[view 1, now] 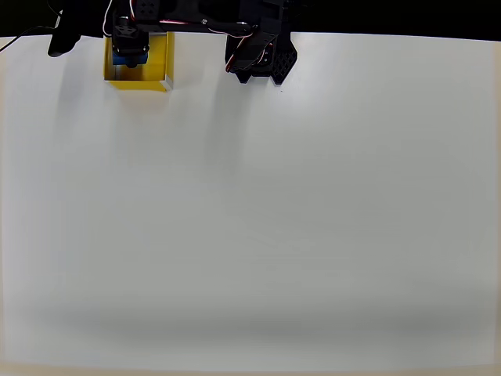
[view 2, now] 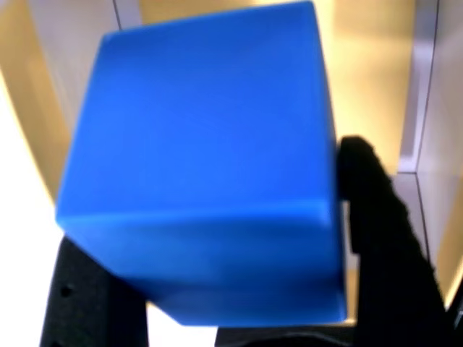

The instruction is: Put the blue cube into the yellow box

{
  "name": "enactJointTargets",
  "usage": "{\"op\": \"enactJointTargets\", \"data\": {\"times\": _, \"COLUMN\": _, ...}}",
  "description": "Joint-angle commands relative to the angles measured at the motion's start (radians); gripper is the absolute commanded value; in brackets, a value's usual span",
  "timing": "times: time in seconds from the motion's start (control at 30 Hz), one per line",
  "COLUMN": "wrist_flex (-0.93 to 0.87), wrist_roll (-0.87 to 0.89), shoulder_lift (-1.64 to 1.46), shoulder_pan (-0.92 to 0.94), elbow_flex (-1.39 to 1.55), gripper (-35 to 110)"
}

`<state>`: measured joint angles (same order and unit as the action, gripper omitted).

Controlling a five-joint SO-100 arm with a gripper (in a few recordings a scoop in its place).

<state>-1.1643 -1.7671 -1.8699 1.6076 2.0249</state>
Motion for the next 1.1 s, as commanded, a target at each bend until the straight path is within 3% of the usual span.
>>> {"op": "enactJointTargets", "data": {"times": 0.0, "wrist_flex": 0.049, "wrist_roll": 0.003, "shoulder_lift": -0.114, "shoulder_pan": 0.026, "elbow_flex": 0.012, "gripper": 18}}
{"op": "enactJointTargets", "data": {"times": 0.57, "wrist_flex": 0.227, "wrist_roll": 0.025, "shoulder_lift": -0.138, "shoulder_pan": 0.026, "elbow_flex": 0.215, "gripper": 21}}
{"op": "enactJointTargets", "data": {"times": 0.9, "wrist_flex": 0.227, "wrist_roll": -0.008, "shoulder_lift": -0.155, "shoulder_pan": 0.029, "elbow_flex": 0.218, "gripper": 42}}
{"op": "enactJointTargets", "data": {"times": 1.07, "wrist_flex": 0.167, "wrist_roll": -0.011, "shoulder_lift": -0.170, "shoulder_pan": 0.037, "elbow_flex": 0.133, "gripper": 46}}
